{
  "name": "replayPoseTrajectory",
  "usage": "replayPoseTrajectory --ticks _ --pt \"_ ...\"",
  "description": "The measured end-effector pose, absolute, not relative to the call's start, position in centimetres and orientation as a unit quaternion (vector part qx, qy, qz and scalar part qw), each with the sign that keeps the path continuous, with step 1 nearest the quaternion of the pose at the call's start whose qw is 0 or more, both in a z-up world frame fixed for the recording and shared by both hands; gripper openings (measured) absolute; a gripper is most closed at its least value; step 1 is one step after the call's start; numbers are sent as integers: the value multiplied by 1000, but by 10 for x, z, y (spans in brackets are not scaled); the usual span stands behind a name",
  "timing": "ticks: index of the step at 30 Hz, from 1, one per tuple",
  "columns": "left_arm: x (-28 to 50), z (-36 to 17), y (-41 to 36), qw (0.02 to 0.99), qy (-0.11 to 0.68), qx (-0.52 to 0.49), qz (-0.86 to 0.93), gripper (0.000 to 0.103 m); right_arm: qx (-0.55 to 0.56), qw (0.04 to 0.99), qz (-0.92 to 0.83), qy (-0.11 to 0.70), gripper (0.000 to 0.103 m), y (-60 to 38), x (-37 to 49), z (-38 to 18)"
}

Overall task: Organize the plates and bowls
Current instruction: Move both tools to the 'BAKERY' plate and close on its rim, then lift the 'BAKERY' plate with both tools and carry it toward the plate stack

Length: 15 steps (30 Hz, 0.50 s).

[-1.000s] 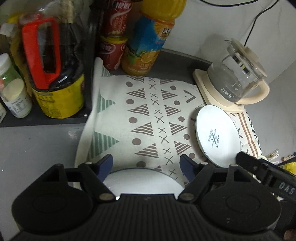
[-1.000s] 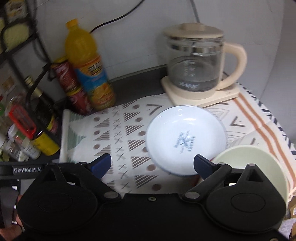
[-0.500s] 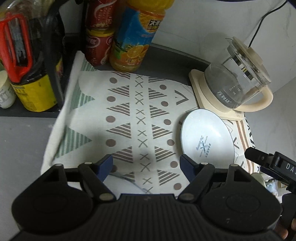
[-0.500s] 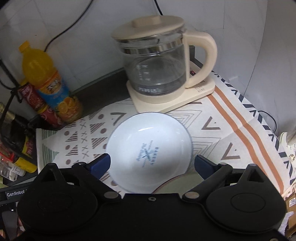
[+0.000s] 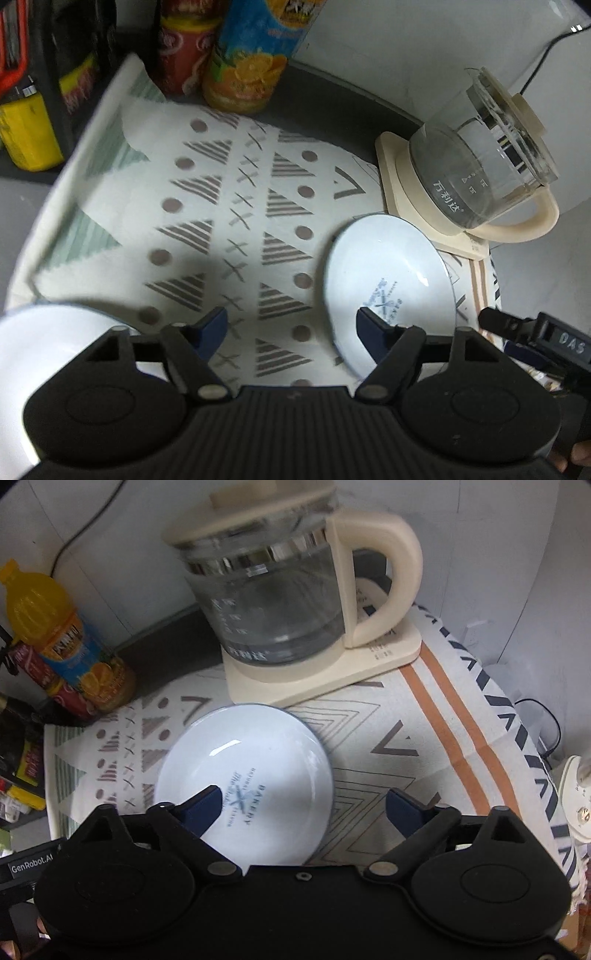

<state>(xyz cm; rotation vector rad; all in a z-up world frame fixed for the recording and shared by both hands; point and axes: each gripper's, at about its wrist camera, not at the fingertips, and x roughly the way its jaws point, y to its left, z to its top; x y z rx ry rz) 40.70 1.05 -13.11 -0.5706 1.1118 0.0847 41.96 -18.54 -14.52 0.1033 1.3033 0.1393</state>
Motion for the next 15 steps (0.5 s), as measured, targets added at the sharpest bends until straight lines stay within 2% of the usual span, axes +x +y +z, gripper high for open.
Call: replayPoseTrajectory --ticks 2,7,9,15 --pt "409 -138 5 805 520 -283 40 68 50 781 78 618 85 -190 428 -152" --pt "415 -152 -9 792 522 -313 48 46 47 757 105 643 71 -193 445 -172" --pt "417 -159 -12 786 523 -325 54 40 46 746 108 655 63 -193 451 -182" --pt "421 -173 -17 772 526 -352 62 26 46 719 116 684 51 -192 463 -207"
